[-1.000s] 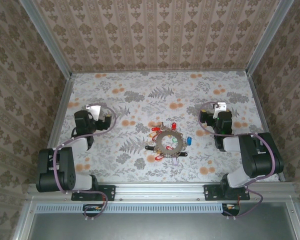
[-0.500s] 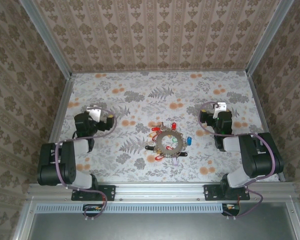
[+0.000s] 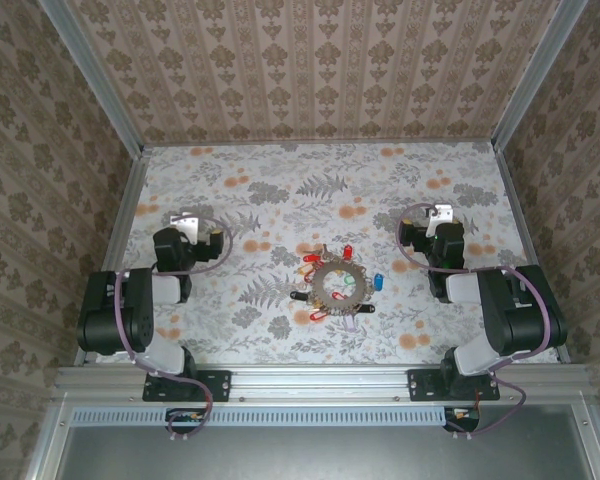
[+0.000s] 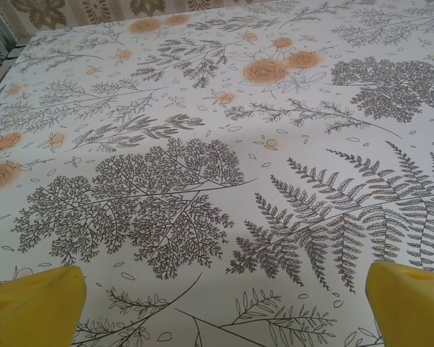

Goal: Put the keys on the keyring

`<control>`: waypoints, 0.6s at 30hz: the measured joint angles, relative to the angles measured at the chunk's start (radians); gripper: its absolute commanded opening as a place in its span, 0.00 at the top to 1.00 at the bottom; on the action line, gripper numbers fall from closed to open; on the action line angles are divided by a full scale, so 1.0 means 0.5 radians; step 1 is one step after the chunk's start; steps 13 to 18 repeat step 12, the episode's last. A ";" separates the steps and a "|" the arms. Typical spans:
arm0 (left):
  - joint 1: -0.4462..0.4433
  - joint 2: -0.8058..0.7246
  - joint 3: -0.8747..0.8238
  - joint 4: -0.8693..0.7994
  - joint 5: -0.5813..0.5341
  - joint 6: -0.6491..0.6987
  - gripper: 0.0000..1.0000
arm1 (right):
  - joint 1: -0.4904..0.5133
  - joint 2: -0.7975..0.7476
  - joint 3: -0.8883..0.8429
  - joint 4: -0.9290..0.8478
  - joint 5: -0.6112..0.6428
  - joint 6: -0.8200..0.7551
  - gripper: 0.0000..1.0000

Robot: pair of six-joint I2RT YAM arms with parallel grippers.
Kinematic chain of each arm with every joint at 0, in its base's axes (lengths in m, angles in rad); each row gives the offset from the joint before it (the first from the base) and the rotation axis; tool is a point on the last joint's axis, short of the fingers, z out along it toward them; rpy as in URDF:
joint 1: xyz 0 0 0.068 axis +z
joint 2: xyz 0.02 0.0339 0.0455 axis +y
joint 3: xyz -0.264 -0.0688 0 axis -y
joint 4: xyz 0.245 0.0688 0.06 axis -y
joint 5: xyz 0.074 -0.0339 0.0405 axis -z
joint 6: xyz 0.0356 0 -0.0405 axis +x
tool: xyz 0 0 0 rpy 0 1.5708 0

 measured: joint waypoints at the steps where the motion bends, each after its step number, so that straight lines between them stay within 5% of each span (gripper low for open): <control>1: 0.000 0.000 0.000 0.000 -0.008 0.000 0.00 | -0.001 0.001 0.000 -0.001 -0.001 0.000 0.00; 18: -0.024 0.000 0.000 -0.001 -0.136 -0.014 0.00 | 0.000 0.000 0.000 -0.002 0.000 0.000 0.00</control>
